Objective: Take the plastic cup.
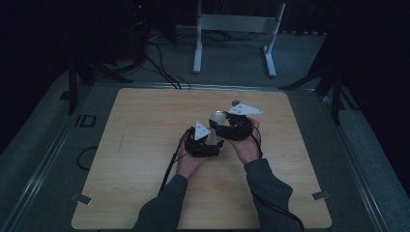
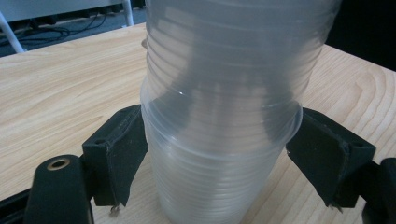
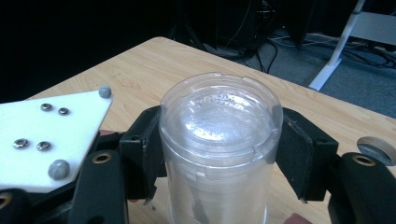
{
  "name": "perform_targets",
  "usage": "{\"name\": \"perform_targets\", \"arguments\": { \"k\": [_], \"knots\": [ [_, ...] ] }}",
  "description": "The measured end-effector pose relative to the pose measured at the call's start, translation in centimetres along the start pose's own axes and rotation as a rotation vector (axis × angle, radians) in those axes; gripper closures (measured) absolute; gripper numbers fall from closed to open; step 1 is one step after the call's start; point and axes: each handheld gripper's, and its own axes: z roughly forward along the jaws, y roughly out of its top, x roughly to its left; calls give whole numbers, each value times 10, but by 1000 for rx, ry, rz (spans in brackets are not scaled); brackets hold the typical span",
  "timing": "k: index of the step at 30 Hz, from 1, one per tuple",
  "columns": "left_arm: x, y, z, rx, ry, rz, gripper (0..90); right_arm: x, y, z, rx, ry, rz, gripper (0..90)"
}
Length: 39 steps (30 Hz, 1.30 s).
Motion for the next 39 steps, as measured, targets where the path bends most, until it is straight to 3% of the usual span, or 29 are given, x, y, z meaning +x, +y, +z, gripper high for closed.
{"name": "perform_targets", "arguments": {
  "k": [20,39],
  "knots": [
    [-3,0,1,-4,21,24,204,1,7,-8,-31,-3,26,393],
    [-5,2,-1,11,25,24,198,4,30,-23,-67,6,22,408]
  ]
}}
